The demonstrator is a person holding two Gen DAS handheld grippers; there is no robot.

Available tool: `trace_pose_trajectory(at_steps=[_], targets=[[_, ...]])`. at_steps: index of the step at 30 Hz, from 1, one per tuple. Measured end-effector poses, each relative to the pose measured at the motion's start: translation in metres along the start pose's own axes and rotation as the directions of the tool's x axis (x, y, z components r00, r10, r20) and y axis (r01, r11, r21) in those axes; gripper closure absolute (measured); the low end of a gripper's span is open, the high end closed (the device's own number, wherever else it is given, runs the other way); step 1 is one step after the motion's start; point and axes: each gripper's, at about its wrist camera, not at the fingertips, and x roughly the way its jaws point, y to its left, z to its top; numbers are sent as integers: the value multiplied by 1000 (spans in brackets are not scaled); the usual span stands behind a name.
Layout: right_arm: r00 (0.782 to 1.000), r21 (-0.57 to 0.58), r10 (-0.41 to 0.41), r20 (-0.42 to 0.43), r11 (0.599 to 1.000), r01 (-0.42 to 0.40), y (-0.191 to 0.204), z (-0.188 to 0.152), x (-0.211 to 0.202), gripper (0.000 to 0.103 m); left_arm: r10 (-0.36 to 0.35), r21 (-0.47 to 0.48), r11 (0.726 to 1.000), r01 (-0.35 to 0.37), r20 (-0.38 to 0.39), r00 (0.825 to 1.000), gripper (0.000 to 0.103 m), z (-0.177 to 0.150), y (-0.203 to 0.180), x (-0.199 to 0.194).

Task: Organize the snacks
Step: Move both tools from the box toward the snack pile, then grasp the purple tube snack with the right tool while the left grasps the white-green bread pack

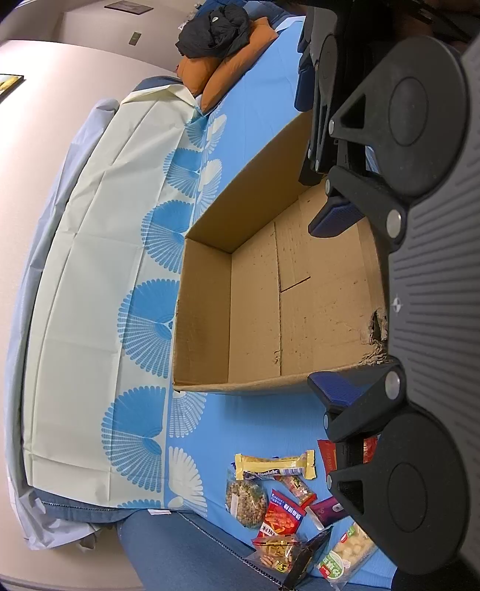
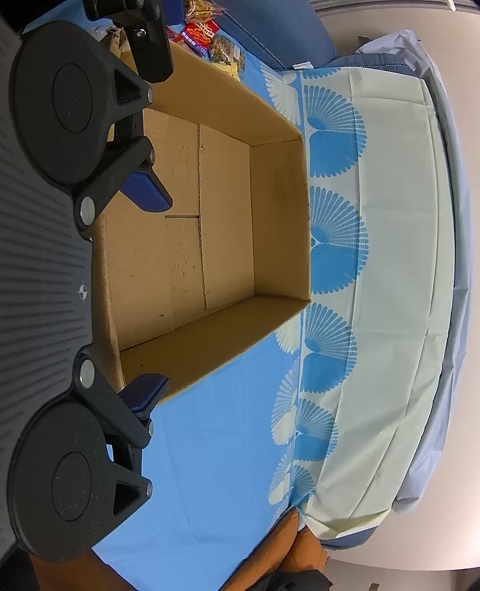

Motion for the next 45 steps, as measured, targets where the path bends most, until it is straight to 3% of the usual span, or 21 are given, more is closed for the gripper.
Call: trace_pose_trajectory(at_steps=[16, 18, 19, 21, 23, 26, 30, 34, 37, 42, 44, 45], targets=[[1000, 5, -2, 13, 1000, 2, -1, 0, 1, 9, -5, -3, 1000, 5, 1, 1000, 20, -1, -1, 0], [1000, 14, 2, 20, 1000, -2, -2, 0, 1, 9, -8, 0, 1000, 8, 4, 1000, 28, -1, 0, -1], [1000, 14, 4, 20, 1000, -4, -2, 0, 1, 9, -9, 3, 1000, 9, 4, 1000, 38, -1, 0, -1], [1000, 20, 16, 19, 1000, -17, 0, 0, 0, 16, -8, 1, 1000, 8, 7, 1000, 50, -1, 4, -3], [999, 9, 27, 23, 1000, -27, 3, 2, -1, 33, -14, -21, 1000, 14, 8, 1000, 69, -1, 11, -5], [997, 8, 66, 36, 998, -66, 8, 4, -3, 54, 1, -52, 999, 0, 19, 1000, 74, 0, 24, -11], [987, 1, 137, 86, 990, -138, 22, 10, -10, 54, 39, -132, 991, -36, 20, 999, 74, 8, 57, -24], [956, -29, 262, 131, 965, -260, 46, 13, -21, 54, 86, -217, 973, -78, 24, 996, 74, 17, 103, -42], [907, -102, 390, 160, 920, -378, 74, 14, -31, 55, 132, -241, 963, -120, 38, 990, 74, 12, 139, -53], [806, -232, 584, 101, 801, -552, 141, 9, -34, 59, 195, -341, 924, -172, 33, 980, 74, -13, 197, -49], [781, -261, 622, 61, 765, -589, 169, 6, -35, 60, 183, -426, 889, -168, -6, 983, 75, -23, 219, -42], [779, -282, 626, 37, 754, -593, 185, 3, -32, 60, 177, -462, 872, -163, -14, 984, 75, -25, 228, -41]])
